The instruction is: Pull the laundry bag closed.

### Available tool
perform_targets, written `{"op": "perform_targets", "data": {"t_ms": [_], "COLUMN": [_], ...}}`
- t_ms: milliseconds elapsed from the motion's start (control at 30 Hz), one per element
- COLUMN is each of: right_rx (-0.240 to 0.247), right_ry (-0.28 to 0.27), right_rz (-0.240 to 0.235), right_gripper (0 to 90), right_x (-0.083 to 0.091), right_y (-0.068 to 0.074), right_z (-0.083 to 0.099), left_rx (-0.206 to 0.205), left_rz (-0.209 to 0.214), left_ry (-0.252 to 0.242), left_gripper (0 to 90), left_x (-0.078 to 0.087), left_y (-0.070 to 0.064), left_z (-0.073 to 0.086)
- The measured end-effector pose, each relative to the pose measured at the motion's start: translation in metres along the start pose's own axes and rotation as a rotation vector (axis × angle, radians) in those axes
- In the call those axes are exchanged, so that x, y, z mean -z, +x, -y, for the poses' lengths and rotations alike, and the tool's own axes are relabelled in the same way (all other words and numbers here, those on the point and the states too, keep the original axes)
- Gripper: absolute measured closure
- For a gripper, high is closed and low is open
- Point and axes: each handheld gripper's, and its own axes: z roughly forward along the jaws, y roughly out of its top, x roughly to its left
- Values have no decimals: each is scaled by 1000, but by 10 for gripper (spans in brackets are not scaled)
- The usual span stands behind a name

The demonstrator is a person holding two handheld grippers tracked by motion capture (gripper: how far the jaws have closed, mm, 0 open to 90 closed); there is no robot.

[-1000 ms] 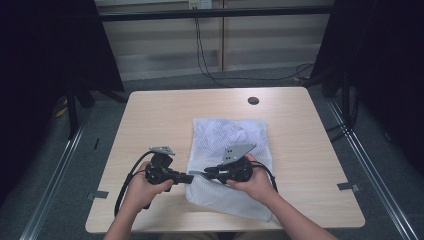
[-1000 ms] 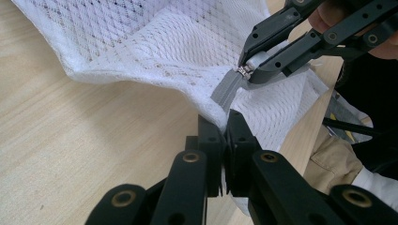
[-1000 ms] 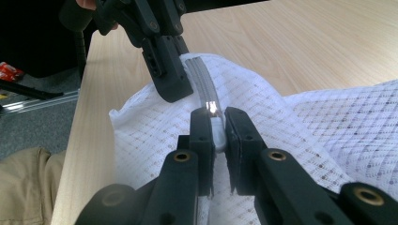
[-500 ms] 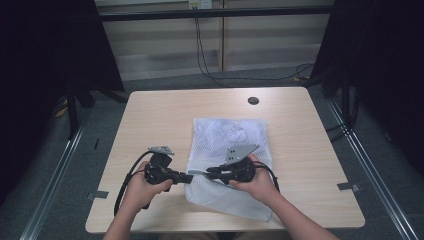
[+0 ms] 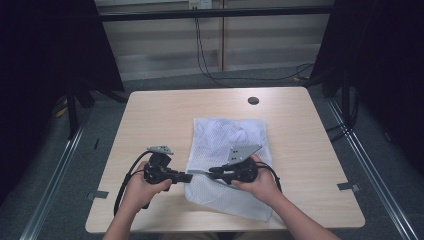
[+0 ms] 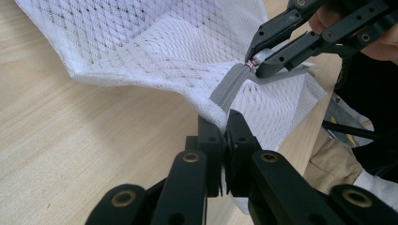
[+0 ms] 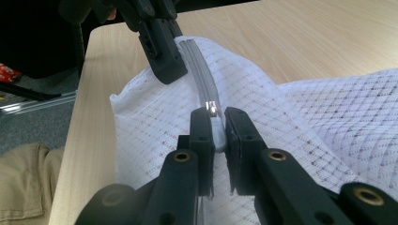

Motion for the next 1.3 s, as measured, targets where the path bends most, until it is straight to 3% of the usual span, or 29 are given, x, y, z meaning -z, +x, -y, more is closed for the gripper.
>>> {"op": "perform_targets", "data": {"t_ms": [200, 1300], "right_rx": [-11, -1], "right_ry": [-4, -1], "right_rz": [2, 7], "right_gripper": [818, 818], "right_x": [4, 14], "right_y": [-2, -3], "right_z": [2, 8], "left_rx": [13, 3], "left_rz": [15, 13], "left_ry": [-18, -21], "left_gripper": [871, 871], "left_x": [2, 4], "left_y": [1, 0], "left_z": [0, 1]}}
